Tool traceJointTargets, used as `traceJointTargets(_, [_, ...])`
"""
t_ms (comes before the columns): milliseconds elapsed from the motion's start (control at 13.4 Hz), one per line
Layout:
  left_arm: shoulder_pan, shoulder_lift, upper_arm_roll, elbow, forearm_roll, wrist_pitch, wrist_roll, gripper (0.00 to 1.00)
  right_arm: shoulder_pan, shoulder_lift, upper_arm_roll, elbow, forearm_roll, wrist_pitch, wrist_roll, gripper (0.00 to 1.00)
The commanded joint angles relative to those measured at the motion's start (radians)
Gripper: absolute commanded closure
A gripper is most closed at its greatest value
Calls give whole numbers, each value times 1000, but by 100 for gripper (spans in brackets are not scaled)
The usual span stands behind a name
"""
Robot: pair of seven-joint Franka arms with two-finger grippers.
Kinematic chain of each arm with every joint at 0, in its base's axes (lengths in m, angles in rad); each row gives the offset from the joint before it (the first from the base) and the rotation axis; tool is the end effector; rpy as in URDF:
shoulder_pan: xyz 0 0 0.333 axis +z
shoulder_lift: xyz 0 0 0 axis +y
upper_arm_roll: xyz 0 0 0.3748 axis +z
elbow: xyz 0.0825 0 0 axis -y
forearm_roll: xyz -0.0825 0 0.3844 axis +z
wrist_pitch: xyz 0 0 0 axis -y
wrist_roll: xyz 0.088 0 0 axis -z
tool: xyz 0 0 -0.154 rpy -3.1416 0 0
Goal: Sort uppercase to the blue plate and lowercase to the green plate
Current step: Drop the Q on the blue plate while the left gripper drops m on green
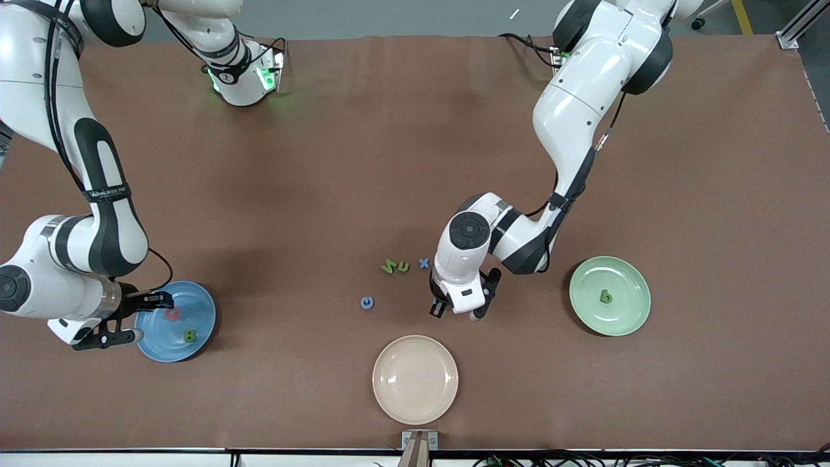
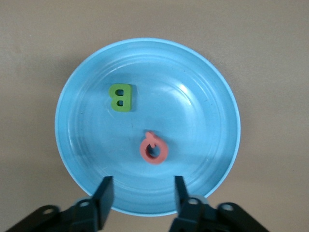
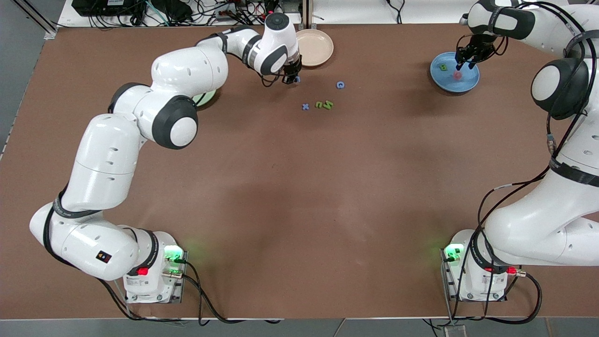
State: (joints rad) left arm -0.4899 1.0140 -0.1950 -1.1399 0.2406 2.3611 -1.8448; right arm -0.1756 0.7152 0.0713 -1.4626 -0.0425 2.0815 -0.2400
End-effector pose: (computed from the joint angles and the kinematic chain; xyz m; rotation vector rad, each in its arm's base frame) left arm 0.6959 -0.4845 0.1941 2.4880 1.5542 0.1462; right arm 0.7383 -0.0903 0.2495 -3.1030 -0.2223 0.1417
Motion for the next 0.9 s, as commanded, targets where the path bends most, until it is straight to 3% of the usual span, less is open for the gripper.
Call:
traceJointTargets(0, [7, -31, -6, -20, -9, -20, 21, 100, 8, -10, 16, -10, -19, -1, 2, 11])
traceJointTargets(374, [57, -113, -3, -37, -9, -110, 120, 100, 197, -13, 24, -9, -4, -1, 366, 11])
traceJointTargets(524, [108, -147, -3, -46, -9, -211, 262, 100, 283, -11, 27, -9, 10, 6, 560, 11])
traceJointTargets(823, [244, -181, -1, -50, -6, -411, 592, 99, 435, -5, 24, -10, 128, 87, 824, 11])
